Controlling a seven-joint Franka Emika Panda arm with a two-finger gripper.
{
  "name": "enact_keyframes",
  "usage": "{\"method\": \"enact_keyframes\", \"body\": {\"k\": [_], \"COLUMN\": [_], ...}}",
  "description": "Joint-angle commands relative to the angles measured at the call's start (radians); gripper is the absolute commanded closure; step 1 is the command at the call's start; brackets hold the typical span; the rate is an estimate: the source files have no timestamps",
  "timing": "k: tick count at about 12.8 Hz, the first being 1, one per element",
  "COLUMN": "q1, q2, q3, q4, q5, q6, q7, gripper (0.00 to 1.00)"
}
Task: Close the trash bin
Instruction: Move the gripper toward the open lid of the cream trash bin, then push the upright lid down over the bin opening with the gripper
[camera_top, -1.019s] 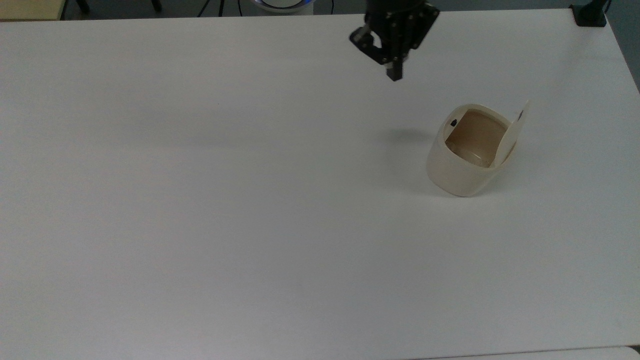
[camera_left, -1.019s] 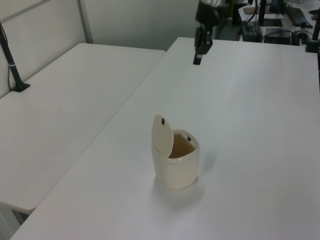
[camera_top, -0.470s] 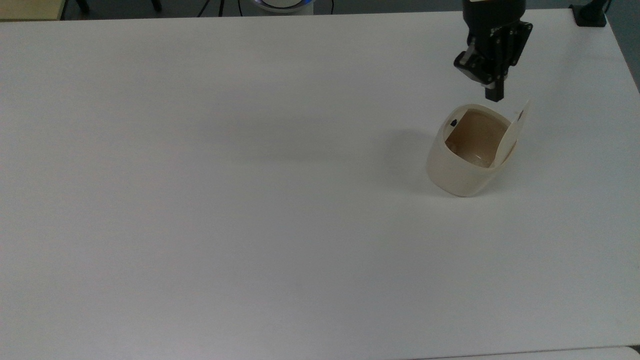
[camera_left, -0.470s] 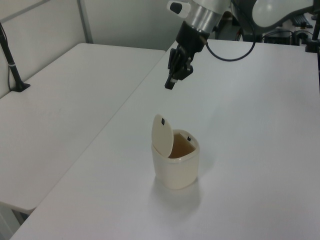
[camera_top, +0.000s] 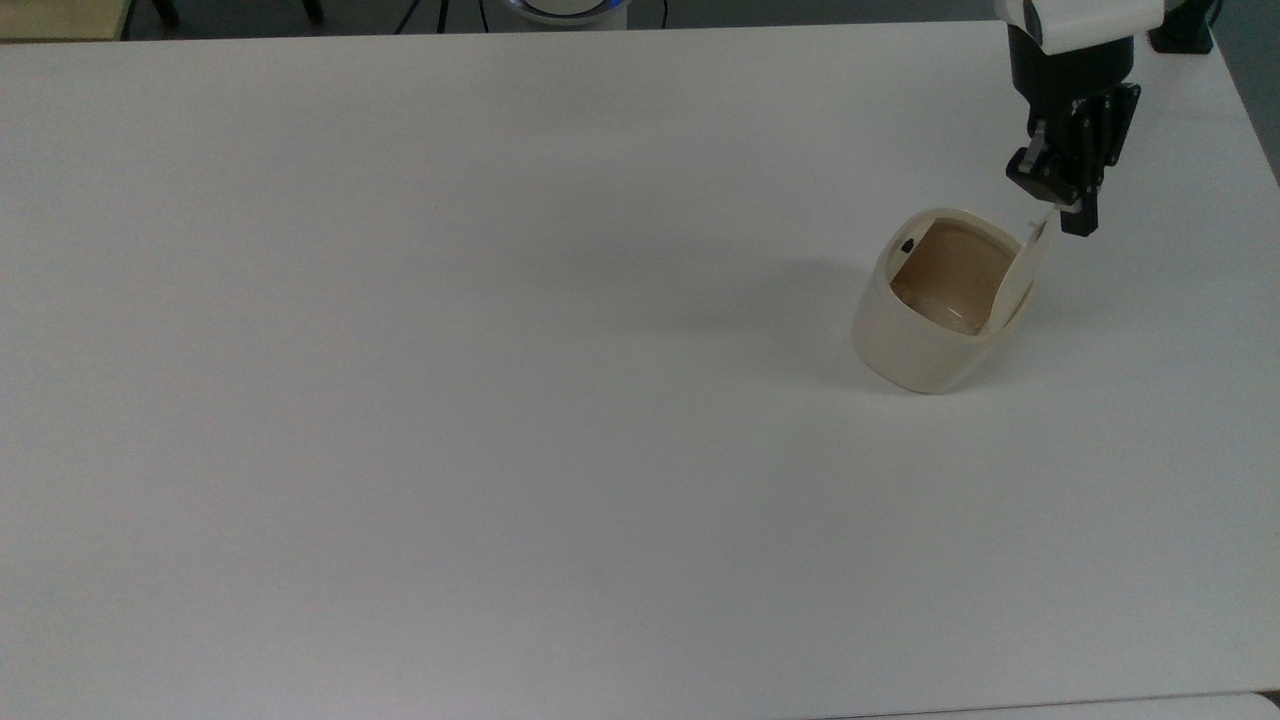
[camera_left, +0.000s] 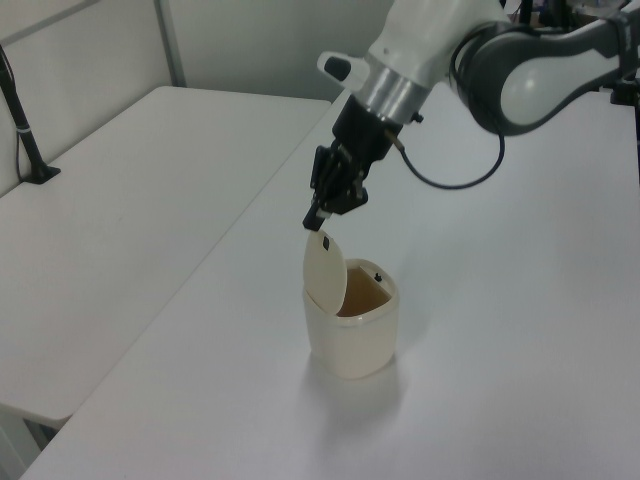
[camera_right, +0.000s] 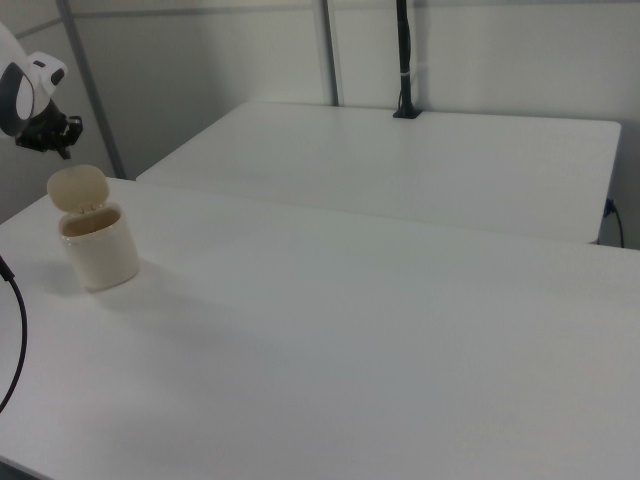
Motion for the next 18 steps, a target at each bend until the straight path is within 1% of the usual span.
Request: {"method": "enact_keyframes", "body": {"k": [1, 4, 7, 8, 9, 10, 13, 18], "q1": [0.025, 0.021, 0.015, 0.012, 0.01, 0.001, -0.016, -0.016], "q2": [0.032, 0.032, 0.025, 0.021, 0.018, 0.01, 0.01, 0.021], "q3": [-0.017, -0.017, -0.018, -0.021, -0.024, -0.027, -0.026, -0.026], "q4": [0.013, 0.013, 0.013, 0.015, 0.016, 0.025, 0.024, -0.008], "q5": [-0.008, -0.017, -0.077, -0.109, -0.12, -0.111, -0.108, -0.109], "q6": [0.033, 0.028, 0.008, -0.065, -0.123, -0.192, -0.283, -0.343], "q7": [-0.024, -0.028, -0.028, -0.042, -0.074, -0.14, -0.244, -0.287], "gripper": [1.0, 1.0, 1.0, 1.0, 1.0, 1.0, 1.0, 0.99]}}
